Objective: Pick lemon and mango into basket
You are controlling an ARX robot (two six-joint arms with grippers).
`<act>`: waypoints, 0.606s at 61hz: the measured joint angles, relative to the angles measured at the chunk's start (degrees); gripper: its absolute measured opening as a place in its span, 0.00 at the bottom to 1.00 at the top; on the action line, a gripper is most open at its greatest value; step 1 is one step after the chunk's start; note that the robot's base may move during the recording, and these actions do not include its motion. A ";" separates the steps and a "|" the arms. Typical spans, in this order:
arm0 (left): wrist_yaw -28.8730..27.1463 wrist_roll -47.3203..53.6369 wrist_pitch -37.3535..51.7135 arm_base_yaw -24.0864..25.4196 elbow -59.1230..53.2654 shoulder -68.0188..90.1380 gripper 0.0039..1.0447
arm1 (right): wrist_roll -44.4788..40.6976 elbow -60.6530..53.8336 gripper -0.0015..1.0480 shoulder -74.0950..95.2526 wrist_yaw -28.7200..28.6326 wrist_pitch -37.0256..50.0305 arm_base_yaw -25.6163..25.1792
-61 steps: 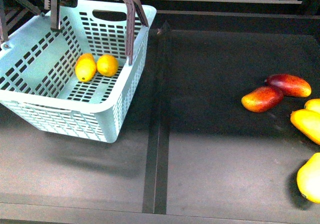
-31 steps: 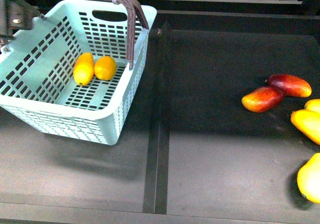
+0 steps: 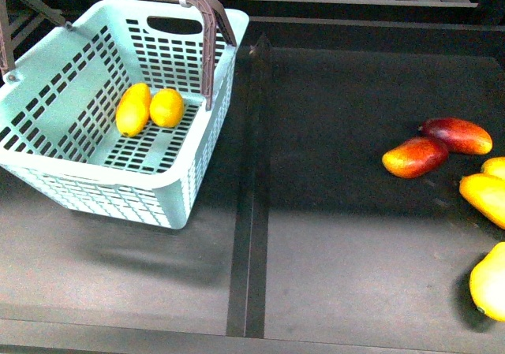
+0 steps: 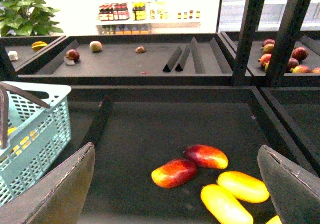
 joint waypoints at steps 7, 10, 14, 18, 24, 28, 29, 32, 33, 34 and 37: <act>1.31 4.76 0.90 0.92 -6.34 -4.46 0.06 | 0.00 0.00 0.92 0.02 0.02 0.00 0.00; 1.70 5.55 1.07 1.22 -8.72 -6.60 0.03 | 0.00 0.00 0.92 0.00 0.02 0.00 0.00; 2.16 6.12 1.07 1.64 -11.17 -9.14 0.03 | 0.00 0.00 0.92 0.00 0.02 0.00 0.00; 4.94 6.40 0.98 3.48 -13.68 -12.04 0.03 | 0.00 0.00 0.92 0.02 0.00 0.00 0.00; 5.55 6.45 -0.50 5.62 -17.38 -17.14 0.03 | 0.00 0.00 0.92 0.00 0.00 0.00 0.00; 5.92 6.62 -1.97 5.62 -19.28 -20.41 0.03 | 0.00 0.00 0.92 0.02 0.02 0.00 0.00; 5.92 6.62 -2.23 5.62 -19.65 -21.05 0.03 | 0.00 0.00 0.92 0.00 0.00 0.00 0.00; 5.90 6.62 -3.41 5.62 -20.63 -23.17 0.03 | 0.00 0.00 0.92 0.00 0.02 0.00 0.00; 5.90 6.64 -3.87 5.62 -20.92 -23.91 0.03 | 0.00 0.00 0.92 0.00 0.02 0.00 0.00; 5.90 6.64 -4.07 5.62 -21.07 -24.26 0.03 | 0.00 0.00 0.92 0.02 0.02 0.00 0.00; 5.92 6.64 -5.42 5.62 -21.94 -26.53 0.03 | 0.00 0.00 0.92 0.00 0.02 0.00 0.00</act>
